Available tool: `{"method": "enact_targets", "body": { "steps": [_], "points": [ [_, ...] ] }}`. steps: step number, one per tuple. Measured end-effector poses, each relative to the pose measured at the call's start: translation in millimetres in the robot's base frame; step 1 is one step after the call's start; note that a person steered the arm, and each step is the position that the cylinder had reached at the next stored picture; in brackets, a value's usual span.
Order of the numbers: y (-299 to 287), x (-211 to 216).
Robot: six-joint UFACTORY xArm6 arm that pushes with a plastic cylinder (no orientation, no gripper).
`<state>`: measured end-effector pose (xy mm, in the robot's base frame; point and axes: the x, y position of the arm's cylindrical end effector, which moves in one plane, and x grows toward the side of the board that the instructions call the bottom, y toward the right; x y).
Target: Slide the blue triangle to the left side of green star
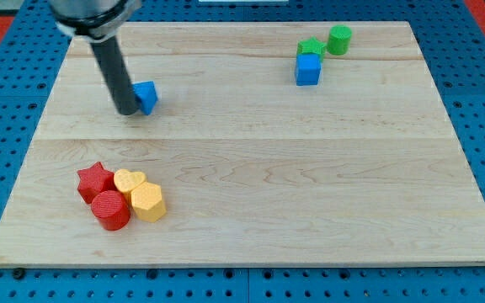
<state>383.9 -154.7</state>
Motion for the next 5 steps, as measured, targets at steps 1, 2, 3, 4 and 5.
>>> {"method": "enact_targets", "body": {
  "steps": [1, 2, 3, 4, 5],
  "points": [
    [27, -30],
    [37, -60],
    [42, -78],
    [65, -91],
    [57, -118]
  ]
}}
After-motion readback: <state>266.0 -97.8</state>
